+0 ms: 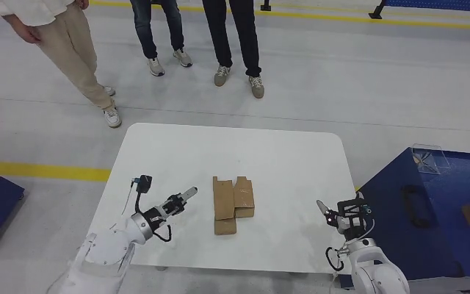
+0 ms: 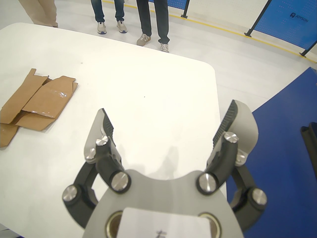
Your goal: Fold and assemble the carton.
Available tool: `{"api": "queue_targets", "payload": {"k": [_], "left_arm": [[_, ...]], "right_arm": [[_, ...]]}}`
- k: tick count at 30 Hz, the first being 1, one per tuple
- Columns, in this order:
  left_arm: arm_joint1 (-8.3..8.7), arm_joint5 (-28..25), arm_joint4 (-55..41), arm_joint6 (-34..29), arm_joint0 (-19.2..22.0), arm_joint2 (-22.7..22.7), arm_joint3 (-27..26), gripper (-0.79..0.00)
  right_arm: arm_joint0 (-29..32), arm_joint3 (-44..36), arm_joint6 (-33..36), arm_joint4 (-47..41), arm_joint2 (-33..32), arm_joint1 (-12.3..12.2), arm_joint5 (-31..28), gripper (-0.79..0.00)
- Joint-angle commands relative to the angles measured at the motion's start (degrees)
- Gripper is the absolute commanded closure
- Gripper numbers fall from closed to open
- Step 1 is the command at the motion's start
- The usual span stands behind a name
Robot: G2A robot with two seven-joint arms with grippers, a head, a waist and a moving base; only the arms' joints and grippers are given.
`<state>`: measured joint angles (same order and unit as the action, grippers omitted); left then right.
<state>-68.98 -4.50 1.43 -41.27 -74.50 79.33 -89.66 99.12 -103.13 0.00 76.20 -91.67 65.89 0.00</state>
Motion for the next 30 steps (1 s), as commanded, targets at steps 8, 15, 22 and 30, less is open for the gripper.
{"api": "queue_targets", "payload": {"k": [8, 15, 22, 30], "left_arm": [[-1.63, -4.6, -1.9, -1.6, 9.7, -9.3, 13.3, -0.785], [-2.05, -5.7, 0.8, 0.5, 11.6, -11.8, 15.8, -0.785], [-2.05, -5.7, 0.8, 0.5, 11.6, -11.8, 15.8, -0.785], [-2.05, -5.7, 0.8, 0.5, 11.6, -11.8, 15.8, -0.785]], "right_arm": [[0.0, 0.0, 0.0, 0.0, 0.0, 0.0, 0.0, -0.785], [0.0, 0.0, 0.0, 0.0, 0.0, 0.0, 0.0, -0.785], [-0.2, -3.3, 9.3, -11.5, -2.6, -0.1, -5.7, -0.785], [-16.2, 4.3, 42.6, -48.4, -3.1, -0.3, -6.7, -0.785]]}}
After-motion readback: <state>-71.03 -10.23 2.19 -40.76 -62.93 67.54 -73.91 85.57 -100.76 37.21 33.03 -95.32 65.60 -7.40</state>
